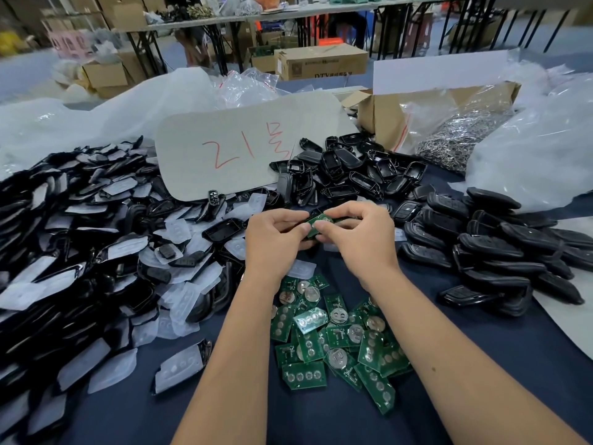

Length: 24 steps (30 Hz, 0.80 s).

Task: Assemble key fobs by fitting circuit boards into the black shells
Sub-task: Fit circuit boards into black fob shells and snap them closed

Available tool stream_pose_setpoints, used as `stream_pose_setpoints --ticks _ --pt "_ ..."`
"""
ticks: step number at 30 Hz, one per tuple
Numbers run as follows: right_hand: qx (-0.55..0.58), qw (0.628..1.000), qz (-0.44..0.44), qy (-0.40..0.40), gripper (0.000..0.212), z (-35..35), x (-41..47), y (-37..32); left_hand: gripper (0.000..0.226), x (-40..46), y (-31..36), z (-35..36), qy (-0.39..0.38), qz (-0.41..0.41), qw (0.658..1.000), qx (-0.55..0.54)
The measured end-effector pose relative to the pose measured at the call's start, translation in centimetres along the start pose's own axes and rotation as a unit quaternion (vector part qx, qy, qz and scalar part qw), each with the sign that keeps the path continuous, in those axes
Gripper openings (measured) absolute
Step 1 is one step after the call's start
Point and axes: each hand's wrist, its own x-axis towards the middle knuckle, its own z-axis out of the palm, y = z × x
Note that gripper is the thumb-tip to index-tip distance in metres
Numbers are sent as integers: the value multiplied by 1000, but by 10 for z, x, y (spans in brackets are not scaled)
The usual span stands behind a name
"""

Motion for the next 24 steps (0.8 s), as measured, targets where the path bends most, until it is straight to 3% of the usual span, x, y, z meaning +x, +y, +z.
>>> stream_pose_setpoints --ticks 7,12,15,18,22,24 --pt "25 998 50 -15 20 1 -1 0 23 -1 1 -1 -17 -2 1000 -7" --pt "-29 999 39 24 22 3 -4 -1 22 -1 1 0 -29 -5 999 -24" --pt "-74 996 24 46 34 3 -5 -2 22 -1 1 -2 -26 -3 999 -26" --pt "-101 994 24 23 34 -1 -3 -2 24 -2 2 -4 -26 -6 999 -41" --pt "69 993 44 -82 12 -6 0 -6 20 -4 7 -7 -26 -7 995 -93" --pt "132 985 62 -87 11 -6 0 -9 18 -6 9 -5 -4 -9 993 -116"
